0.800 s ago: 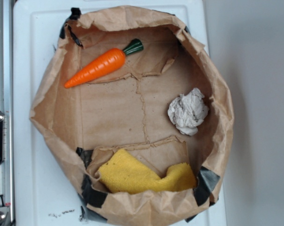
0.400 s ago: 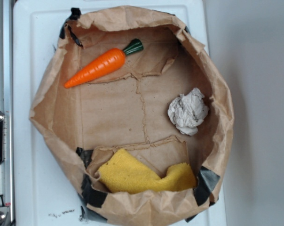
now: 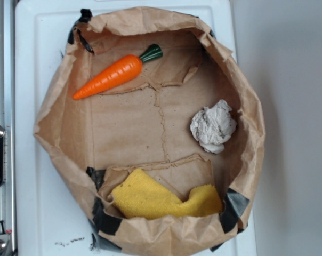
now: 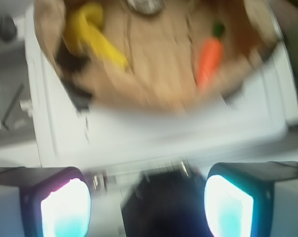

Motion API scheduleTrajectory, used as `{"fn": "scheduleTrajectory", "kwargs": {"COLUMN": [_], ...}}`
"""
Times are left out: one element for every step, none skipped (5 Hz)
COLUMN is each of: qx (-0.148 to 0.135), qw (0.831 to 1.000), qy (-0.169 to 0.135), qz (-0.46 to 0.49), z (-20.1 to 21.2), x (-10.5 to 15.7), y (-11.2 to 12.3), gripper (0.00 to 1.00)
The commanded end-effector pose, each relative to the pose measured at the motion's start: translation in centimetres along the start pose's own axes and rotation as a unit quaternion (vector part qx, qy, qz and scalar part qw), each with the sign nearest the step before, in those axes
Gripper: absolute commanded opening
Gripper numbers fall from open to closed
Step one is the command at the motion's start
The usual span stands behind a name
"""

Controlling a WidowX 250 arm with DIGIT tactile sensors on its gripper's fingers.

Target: Grab the carrot.

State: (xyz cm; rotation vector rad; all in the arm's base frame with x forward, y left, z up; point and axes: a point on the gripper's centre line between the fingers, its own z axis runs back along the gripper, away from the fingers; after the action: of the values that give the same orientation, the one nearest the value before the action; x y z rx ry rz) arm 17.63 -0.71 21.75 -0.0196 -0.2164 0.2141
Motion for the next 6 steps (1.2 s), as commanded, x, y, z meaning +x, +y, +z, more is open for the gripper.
{"fn": "scheduleTrajectory", "kwargs": {"qx": [0.016, 0.040, 0.040, 0.040, 0.040, 0.040], "qw": [0.998, 0.998, 0.998, 0.998, 0.998, 0.998], "qy": [-0.042, -0.018, -0.018, -0.018, -0.018, -0.018], "qz": [0.034, 0.045, 0.045, 0.045, 0.045, 0.045], "z": [-6.1, -10.7, -10.7, -10.7, -10.7, -10.7], "x": [9.3, 13.3, 13.3, 13.3, 13.3, 13.3], "y": [0.8, 0.6, 0.6, 0.6, 0.6, 0.6], "gripper": [1.00, 1.00, 1.00, 1.00, 1.00, 1.00]}}
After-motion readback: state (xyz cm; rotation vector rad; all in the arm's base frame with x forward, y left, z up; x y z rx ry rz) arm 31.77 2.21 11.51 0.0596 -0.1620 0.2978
